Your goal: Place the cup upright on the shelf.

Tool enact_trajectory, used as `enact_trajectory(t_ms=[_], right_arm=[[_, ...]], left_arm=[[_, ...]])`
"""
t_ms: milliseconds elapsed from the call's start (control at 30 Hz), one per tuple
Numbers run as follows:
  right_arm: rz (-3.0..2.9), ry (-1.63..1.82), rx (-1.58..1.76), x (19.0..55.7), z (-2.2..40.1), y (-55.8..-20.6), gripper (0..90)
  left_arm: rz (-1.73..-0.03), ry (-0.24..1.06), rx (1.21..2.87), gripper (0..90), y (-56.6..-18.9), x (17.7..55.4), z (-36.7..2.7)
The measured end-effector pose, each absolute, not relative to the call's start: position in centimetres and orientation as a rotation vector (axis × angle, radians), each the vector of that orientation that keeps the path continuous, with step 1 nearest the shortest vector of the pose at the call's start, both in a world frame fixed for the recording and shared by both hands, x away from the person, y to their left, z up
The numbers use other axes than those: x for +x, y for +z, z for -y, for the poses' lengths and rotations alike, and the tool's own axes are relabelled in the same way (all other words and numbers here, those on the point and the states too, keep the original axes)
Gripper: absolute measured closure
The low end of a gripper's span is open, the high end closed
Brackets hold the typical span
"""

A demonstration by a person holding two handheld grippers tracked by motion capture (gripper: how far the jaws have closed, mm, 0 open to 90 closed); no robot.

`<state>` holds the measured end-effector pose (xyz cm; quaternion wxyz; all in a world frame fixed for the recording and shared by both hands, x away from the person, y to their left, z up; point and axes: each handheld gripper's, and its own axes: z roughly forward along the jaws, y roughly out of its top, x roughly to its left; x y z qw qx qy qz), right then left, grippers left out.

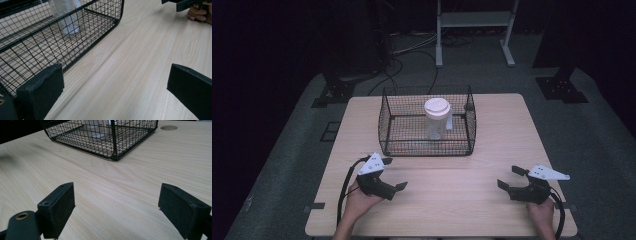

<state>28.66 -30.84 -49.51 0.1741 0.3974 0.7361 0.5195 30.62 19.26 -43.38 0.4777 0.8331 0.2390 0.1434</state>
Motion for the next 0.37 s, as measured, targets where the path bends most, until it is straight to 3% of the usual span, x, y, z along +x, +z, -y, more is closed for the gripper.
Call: enact_trajectory(t_ms=[100,367], right_arm=[[-2.088,1.474,1.124,28.7,30.8,-49.5,12.8],[-2.072,1.496,1.124,28.6,31.1,-49.5,12.9]], left_arm=[[-0.592,0.301,1.993,0.0,-43.9,30.2,-19.7],[-0.630,0.351,1.968,0.0,-44.8,28.7,-21.3]])
